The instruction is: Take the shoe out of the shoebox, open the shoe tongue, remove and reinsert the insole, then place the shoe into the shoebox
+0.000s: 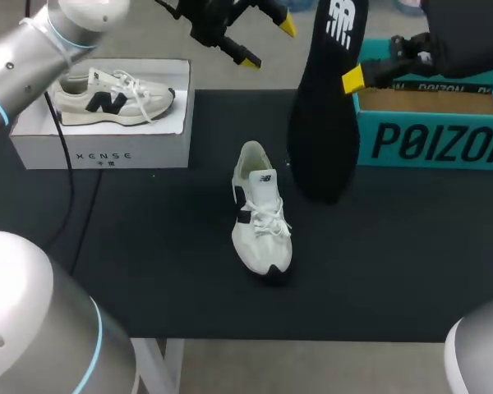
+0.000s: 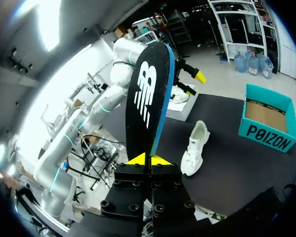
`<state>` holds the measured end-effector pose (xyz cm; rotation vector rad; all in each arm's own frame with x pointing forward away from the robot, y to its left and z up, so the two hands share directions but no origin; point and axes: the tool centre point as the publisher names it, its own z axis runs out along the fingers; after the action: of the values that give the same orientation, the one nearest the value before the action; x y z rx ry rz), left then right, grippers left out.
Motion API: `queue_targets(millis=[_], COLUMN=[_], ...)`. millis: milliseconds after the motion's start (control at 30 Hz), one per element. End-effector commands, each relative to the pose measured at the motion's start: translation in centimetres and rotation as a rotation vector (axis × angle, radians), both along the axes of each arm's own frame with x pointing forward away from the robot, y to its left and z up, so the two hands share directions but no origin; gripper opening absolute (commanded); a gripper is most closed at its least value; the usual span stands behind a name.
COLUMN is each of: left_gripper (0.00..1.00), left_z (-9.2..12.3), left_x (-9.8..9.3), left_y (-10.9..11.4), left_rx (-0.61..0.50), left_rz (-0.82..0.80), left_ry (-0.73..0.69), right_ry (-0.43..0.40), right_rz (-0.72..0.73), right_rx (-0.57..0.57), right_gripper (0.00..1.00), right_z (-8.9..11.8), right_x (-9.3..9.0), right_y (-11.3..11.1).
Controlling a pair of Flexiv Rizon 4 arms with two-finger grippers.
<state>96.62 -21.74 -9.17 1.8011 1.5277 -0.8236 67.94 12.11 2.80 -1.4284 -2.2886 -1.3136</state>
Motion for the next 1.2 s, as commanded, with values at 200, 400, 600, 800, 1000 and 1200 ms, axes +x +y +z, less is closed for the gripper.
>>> queue_targets(millis=[200, 400, 600, 800, 1000, 1200], left_gripper=[1.00, 1.00, 1.00, 1.00, 1.00, 1.00], left_z=[1.3, 2.4, 3.1, 3.3, 3.1, 3.0], left_x=[-3.4, -4.3, -4.9, -4.5, -3.6, -3.1], left_y=[1.1, 1.2, 1.4, 1.8, 1.9, 2.4], left_rx=[-0.189, -0.236, -0.250, -0.239, -0.211, -0.225], left_rz=[0.068, 0.084, 0.086, 0.074, 0.111, 0.133], left_ry=[-0.068, -0.127, -0.161, -0.130, -0.086, -0.056], right_ry=[0.267, 0.336, 0.361, 0.364, 0.364, 0.364], right_rz=[-0.057, -0.139, -0.154, -0.217, -0.217, -0.217], right_rx=[0.082, 0.118, 0.122, 0.115, 0.115, 0.115], right_gripper=[0.00, 0.00, 0.00, 0.00, 0.00, 0.00], right_z=[-0.6, -1.0, -0.8, -0.7, -0.7, -0.7], right_x=[9.1, 13.2, 15.2, 15.6, 15.6, 15.6], right_y=[0.7, -0.1, -0.8, -1.7, -1.7, -1.7])
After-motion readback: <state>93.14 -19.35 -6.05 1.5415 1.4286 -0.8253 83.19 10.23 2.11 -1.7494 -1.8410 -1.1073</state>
